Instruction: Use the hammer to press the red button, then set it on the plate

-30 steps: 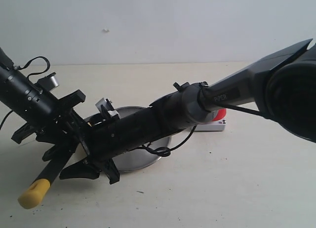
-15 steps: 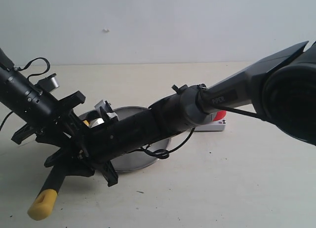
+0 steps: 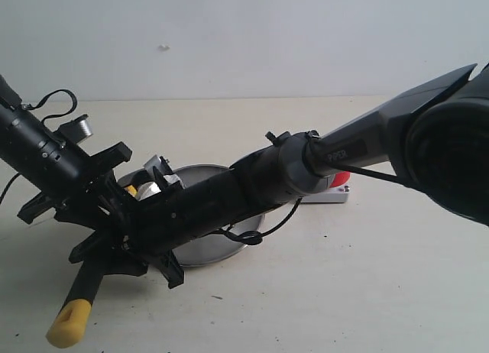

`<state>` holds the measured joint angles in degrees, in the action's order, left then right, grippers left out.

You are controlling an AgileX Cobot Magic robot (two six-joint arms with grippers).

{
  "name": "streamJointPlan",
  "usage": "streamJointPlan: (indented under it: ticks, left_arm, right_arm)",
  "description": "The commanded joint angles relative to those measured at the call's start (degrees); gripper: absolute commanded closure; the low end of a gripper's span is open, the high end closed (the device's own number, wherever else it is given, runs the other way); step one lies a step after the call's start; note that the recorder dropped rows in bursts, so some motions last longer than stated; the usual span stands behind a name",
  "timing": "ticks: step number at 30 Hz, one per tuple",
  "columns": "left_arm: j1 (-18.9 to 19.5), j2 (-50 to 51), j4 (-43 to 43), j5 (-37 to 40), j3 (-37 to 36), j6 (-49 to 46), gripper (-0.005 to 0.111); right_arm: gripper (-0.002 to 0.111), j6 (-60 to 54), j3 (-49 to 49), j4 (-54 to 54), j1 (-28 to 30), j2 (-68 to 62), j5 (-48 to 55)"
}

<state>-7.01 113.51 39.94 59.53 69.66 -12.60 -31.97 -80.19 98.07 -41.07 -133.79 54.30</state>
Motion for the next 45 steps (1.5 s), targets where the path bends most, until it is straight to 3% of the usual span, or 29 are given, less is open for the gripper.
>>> streamJointPlan:
  ticks: [1,8,14,20,45]
  left_arm:
    - [0.1,-0.8,2.3,1.9,0.3,-0.5,0.100]
    - [0.1,-0.8,2.3,2.9,0.3,-0.5,0.069]
    - [0.1,-0.8,2.3,3.6,0.3,-0.6,0.064]
    - [0.1,-0.8,2.4,3.2,0.3,-0.6,0.050]
    - [2.9,-0.8,0.3,9.1,0.3,-0.8,0.050]
  right_arm:
    - [0.108,-1.7,-0.2,-0.7,-0.2,0.1,1.1]
    - [0.108,-2.0,-0.2,-0.7,-0.2,0.1,1.6]
    - [0.108,-2.3,-0.2,-0.7,-0.2,0.1,1.7]
    - [0.108,-2.4,-0.2,-0.7,-0.2,0.1,1.8]
    - [0.108,-3.4,-0.2,-1.0,1.6,0.1,2.4]
